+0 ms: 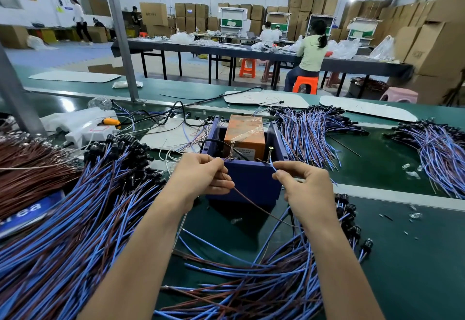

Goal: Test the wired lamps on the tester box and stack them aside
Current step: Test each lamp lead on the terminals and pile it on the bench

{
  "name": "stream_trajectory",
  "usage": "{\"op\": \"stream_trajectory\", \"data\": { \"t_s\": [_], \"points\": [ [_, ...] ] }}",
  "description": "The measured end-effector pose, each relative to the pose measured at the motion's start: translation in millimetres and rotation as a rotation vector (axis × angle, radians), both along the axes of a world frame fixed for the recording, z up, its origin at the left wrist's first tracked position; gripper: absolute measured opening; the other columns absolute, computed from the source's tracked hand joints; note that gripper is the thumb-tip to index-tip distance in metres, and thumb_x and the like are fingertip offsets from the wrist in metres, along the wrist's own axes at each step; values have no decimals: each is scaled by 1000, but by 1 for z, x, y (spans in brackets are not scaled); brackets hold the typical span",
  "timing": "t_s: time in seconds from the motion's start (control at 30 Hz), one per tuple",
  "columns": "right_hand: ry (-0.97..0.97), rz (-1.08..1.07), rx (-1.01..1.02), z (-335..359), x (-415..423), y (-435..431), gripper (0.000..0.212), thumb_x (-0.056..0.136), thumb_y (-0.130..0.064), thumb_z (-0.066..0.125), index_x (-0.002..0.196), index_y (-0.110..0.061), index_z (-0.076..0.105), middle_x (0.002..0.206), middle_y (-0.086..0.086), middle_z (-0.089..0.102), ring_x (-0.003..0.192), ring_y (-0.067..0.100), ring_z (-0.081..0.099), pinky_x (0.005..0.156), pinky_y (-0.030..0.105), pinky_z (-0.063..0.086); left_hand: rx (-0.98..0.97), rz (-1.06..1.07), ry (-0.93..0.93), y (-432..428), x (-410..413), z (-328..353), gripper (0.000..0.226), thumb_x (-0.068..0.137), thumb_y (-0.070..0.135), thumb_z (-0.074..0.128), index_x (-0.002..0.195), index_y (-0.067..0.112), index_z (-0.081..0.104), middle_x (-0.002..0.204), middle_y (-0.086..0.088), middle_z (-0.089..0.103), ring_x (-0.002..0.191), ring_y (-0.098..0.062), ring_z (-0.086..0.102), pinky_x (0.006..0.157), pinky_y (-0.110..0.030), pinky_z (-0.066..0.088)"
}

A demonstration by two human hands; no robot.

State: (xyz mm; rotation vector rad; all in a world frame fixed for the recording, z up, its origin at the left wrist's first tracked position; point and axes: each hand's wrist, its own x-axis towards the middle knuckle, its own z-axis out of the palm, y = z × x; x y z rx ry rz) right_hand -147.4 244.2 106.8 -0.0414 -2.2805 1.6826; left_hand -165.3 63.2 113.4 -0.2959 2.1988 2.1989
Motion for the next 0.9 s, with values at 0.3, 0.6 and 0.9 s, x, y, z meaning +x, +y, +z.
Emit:
{"op": "stream_trajectory", "data": {
  "t_s": [0.3, 0.6, 0.9],
  "points": [
    [-2, -24, 17, 4, 2, 0, 30, 87, -8, 63, 74, -34, 68, 78, -1, 71, 56, 11, 52, 62, 28, 46, -1, 31, 46, 1, -3, -5, 23, 94, 9, 55, 74, 1, 60, 50, -6, 64, 46, -17, 66, 43, -22, 51],
    [-18, -39, 43, 3, 2, 1, 22, 88, -8, 63, 82, -27, 72, 76, -3, 71, 49, 5, 49, 54, 21, 41, -89, 75, 114, 5, -4, -11, 22, 95, 15, 57, 77, 3, 63, 54, -6, 64, 45, -18, 64, 44, -23, 50],
    [-34, 94, 48, 11, 7, 2, 28, 84, -2, 59, 71, -22, 73, 64, -5, 69, 45, -1, 49, 49, 16, 42, -331, -282, 1, -8, 10, 7, 28, 94, 15, 55, 69, 7, 63, 58, -6, 68, 42, -13, 55, 42, -18, 44]
  ]
}}
